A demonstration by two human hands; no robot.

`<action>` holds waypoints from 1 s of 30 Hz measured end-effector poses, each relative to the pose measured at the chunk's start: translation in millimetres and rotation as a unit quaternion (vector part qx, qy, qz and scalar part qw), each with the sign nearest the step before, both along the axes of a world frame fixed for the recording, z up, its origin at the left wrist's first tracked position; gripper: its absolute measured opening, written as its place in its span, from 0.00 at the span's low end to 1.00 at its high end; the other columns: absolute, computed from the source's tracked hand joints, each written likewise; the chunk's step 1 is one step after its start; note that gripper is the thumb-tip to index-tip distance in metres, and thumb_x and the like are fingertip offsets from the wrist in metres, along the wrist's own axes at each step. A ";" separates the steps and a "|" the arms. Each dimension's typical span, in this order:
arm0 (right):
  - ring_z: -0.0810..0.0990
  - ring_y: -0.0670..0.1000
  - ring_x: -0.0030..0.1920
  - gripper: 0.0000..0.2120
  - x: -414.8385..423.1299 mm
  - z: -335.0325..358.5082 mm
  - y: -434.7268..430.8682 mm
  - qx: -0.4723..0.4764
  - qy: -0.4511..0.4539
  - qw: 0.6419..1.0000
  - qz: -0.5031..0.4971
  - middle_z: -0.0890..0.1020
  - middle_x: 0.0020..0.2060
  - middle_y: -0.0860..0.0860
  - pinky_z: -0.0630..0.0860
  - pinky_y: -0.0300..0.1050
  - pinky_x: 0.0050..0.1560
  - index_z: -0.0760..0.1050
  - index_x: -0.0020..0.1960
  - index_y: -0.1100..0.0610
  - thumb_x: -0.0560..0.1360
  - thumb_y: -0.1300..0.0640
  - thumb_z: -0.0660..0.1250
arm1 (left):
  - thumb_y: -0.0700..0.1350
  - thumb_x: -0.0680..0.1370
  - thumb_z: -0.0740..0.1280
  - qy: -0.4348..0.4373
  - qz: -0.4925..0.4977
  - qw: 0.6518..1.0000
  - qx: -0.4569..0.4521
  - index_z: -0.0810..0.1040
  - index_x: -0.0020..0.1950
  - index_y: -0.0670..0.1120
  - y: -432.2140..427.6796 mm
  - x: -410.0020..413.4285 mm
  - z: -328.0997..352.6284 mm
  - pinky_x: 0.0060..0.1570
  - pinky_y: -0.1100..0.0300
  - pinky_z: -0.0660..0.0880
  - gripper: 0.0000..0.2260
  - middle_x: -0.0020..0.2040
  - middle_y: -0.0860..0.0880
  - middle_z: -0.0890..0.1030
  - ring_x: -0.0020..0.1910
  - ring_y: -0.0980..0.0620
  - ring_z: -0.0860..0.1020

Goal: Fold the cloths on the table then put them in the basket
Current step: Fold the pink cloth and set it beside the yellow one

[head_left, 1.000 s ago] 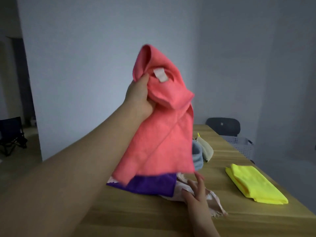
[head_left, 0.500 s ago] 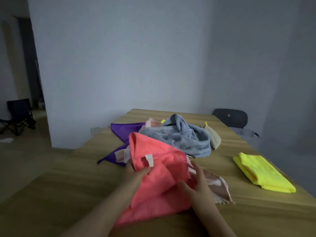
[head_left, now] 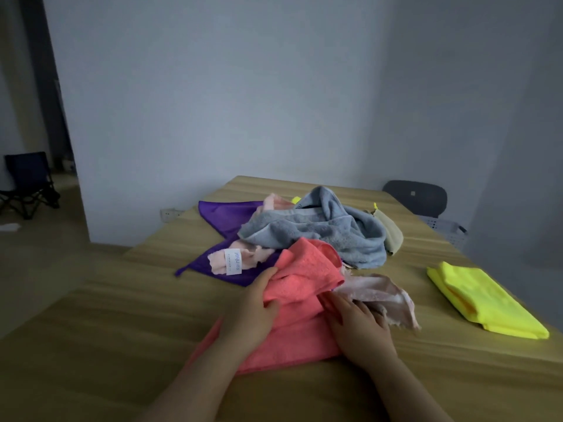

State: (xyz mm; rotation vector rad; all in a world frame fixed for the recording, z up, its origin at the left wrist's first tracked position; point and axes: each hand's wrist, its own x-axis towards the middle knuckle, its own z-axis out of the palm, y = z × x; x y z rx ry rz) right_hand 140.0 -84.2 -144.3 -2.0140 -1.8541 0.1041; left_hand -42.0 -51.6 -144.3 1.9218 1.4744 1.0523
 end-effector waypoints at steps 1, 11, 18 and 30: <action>0.61 0.46 0.72 0.19 0.9 -0.4 0.8 -0.005 -0.003 1.000 0.003 0.65 0.71 0.38 0.50 0.51 0.72 0.59 0.70 0.34 0.80 0.44 0.50 | 0.42 0.76 0.65 -0.045 -0.015 0.999 -0.013 0.65 0.70 0.58 -0.4 -3.1 -0.9 0.43 0.70 0.71 0.24 0.60 0.56 0.74 0.47 0.65 0.74; 0.80 0.53 0.51 0.10 12.2 6.5 -23.5 0.140 0.183 0.971 -0.066 0.83 0.50 0.53 0.71 0.43 0.46 0.80 0.53 0.53 0.75 0.60 0.63 | 0.37 0.74 0.69 -0.362 -0.007 0.910 -0.203 0.80 0.51 0.49 -5.4 -20.5 18.2 0.39 0.59 0.76 0.09 0.49 0.43 0.82 0.45 0.48 0.80; 0.80 0.59 0.37 0.07 -27.9 11.2 -60.8 0.264 -0.052 0.963 -0.023 0.83 0.36 0.53 0.76 0.53 0.38 0.83 0.42 0.55 0.64 0.58 0.71 | 0.42 0.78 0.65 -0.371 0.026 0.915 -0.158 0.61 0.74 0.52 -25.1 -53.1 10.9 0.67 0.64 0.59 0.25 0.72 0.55 0.62 0.71 0.51 0.64; 0.79 0.49 0.52 0.19 -9.8 6.1 -78.8 0.081 -0.044 0.990 -0.106 0.83 0.46 0.48 0.64 0.45 0.59 0.77 0.45 0.51 0.77 0.42 0.52 | 0.31 0.76 0.62 -0.287 0.056 0.944 -0.151 0.78 0.46 0.46 -51.4 -56.4 18.0 0.46 0.58 0.73 0.12 0.53 0.42 0.80 0.49 0.48 0.77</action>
